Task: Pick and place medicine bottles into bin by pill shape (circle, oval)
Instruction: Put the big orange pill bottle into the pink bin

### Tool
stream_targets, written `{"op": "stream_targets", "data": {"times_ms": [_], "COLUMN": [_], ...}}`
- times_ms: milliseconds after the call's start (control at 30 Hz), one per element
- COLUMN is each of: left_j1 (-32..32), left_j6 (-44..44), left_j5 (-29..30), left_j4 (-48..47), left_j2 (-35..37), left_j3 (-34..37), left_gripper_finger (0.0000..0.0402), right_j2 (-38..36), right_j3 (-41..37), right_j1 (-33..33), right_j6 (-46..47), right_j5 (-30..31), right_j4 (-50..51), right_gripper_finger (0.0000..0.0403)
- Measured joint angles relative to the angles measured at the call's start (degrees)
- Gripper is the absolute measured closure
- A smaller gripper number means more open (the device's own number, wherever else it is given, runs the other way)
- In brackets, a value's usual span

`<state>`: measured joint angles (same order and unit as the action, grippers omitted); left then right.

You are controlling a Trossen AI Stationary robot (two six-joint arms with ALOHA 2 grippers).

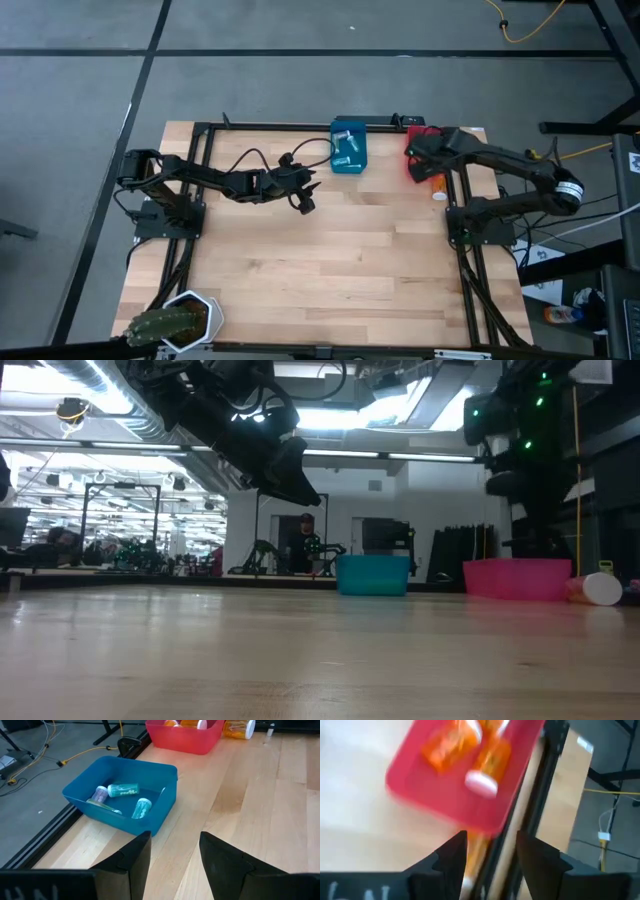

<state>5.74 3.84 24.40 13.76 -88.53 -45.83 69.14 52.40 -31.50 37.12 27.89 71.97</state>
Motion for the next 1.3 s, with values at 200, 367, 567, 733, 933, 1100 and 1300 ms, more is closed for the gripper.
{"op": "stream_targets", "data": {"times_ms": [200,367,567,733,933,1100,1300], "left_j1": [-0.1,-0.3,-0.3,-0.3,-0.3,-0.3,-0.3], "left_j6": [0.1,0.1,0.5,0.5,0.5,0.5,0.5], "left_j5": [0.0,0.0,0.0,0.0,0.0,0.0,0.0], "left_j4": [-0.4,-0.4,-0.4,-0.8,-0.8,-0.8,-0.8], "left_j2": [0.0,0.0,0.0,0.0,0.0,0.0,0.0], "left_j3": [0.0,0.0,0.0,0.0,0.0,0.0,0.0], "left_gripper_finger": [0.0239,0.0239,0.0239,0.0239,0.0239,0.0239,0.0239], "right_j2": [-3.8,-8.2,-9.2,-8.8,-6.6,-1.1,0.9], "right_j3": [-0.8,-7.0,-10.2,-10.4,-10.4,-10.4,-10.4], "right_j1": [6.3,7.0,7.3,6.1,1.5,-0.9,-1.0], "right_j6": [7.8,11.5,14.1,13.6,13.5,10.0,7.7], "right_j5": [-7.3,-11.3,-8.0,-8.0,-8.5,-10.8,-11.2], "right_j4": [9.3,4.9,-2.0,-3.7,-3.3,-3.2,-3.1], "right_gripper_finger": [0.023,0.023,0.023,0.023,0.023,0.023,0.023]}}
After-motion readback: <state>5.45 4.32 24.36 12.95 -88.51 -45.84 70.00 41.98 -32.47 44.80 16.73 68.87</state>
